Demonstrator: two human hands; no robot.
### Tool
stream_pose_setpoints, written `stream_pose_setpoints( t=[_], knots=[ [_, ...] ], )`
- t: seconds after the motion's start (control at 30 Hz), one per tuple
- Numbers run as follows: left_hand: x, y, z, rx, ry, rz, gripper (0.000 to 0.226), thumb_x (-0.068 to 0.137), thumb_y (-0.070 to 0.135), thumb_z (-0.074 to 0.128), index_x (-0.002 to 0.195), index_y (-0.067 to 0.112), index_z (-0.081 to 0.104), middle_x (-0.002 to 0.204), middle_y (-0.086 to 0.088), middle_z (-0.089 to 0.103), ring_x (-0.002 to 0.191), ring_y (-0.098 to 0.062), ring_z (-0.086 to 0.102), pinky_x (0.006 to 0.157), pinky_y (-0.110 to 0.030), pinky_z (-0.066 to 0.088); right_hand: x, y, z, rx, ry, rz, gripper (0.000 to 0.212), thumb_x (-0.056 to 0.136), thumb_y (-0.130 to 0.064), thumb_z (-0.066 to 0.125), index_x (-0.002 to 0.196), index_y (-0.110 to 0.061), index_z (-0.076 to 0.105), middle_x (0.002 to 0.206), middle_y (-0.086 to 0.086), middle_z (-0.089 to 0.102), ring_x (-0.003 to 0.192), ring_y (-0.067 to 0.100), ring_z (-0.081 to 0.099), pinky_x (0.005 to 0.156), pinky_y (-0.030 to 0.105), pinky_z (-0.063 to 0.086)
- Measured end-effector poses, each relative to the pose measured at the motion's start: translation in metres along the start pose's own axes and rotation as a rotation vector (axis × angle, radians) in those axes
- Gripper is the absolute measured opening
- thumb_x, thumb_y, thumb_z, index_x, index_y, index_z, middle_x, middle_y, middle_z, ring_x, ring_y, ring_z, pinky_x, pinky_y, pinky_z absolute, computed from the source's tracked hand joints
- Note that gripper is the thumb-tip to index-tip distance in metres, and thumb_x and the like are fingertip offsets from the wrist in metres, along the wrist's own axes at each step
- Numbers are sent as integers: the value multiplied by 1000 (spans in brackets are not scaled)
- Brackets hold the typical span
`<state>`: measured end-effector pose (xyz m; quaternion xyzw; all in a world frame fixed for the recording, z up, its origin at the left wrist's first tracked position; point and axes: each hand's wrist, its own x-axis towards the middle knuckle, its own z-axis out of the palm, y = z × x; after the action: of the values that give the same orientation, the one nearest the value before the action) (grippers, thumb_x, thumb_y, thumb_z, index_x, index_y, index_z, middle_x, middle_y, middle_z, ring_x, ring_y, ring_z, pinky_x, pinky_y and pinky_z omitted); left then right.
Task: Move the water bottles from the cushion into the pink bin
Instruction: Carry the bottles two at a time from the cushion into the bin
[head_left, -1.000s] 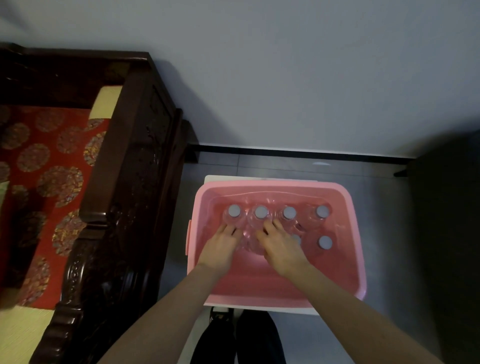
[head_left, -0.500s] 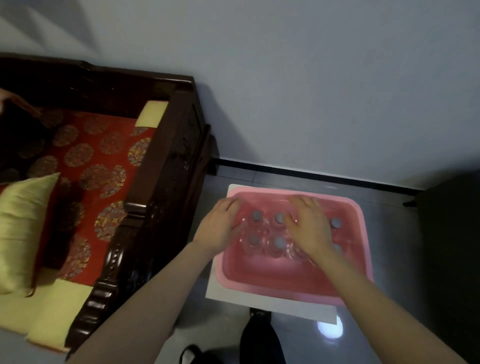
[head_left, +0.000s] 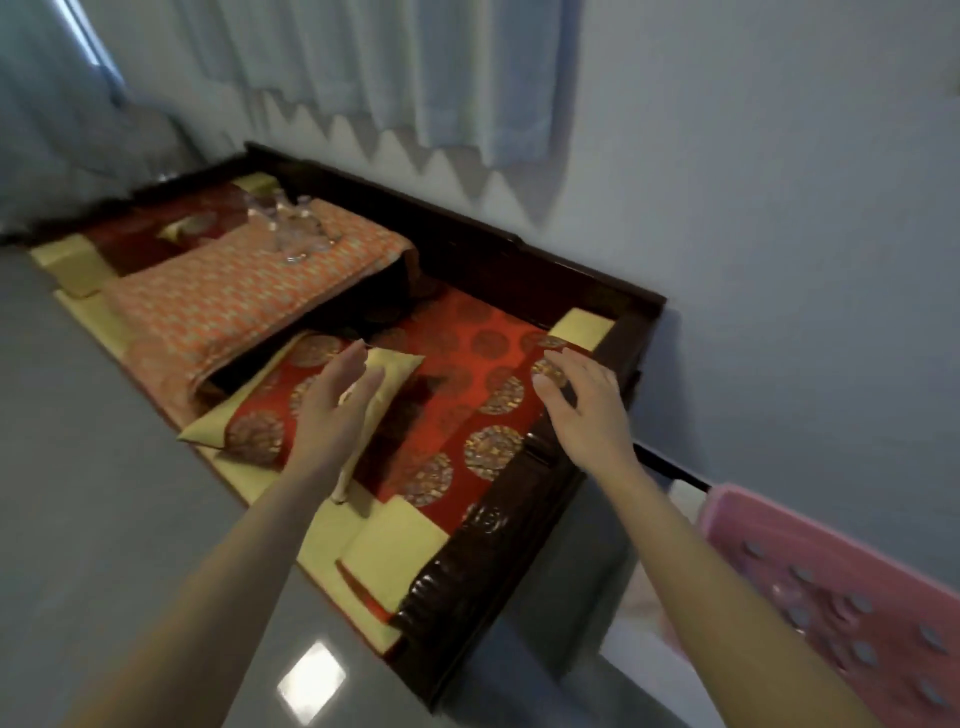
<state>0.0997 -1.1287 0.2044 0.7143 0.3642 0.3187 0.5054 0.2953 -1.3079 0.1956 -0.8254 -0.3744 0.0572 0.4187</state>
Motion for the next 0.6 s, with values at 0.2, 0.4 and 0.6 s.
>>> stream_pose_setpoints(
  t=[0.2, 0.4, 0.6],
  knots=[
    [-10, -42, -187, -160, 278, -170, 47, 87, 45, 62, 130, 27, 55, 126, 8, 59, 115, -9, 55, 94, -28, 43, -10, -112, 115, 240, -181, -19, 44, 91, -53, 48, 132, -36, 51, 136, -13, 46, 134, 13, 35, 111, 38, 32],
    [-23, -74, -285, -201, 421, -233, 35, 93, 32, 56, 127, 21, 55, 129, -3, 58, 118, -12, 54, 96, -27, 39, 0, -171, 197, 224, -272, -81, 41, 93, -48, 49, 131, -35, 53, 139, -8, 48, 134, 17, 37, 106, 34, 30],
    [-13, -113, -369, -163, 555, -294, 41, 94, 25, 56, 134, 16, 50, 120, 4, 56, 109, -8, 52, 92, -25, 37, 34, -221, 287, 173, -366, -174, 47, 86, -53, 52, 128, -31, 57, 135, -6, 51, 130, 15, 37, 102, 29, 27]
  ],
)
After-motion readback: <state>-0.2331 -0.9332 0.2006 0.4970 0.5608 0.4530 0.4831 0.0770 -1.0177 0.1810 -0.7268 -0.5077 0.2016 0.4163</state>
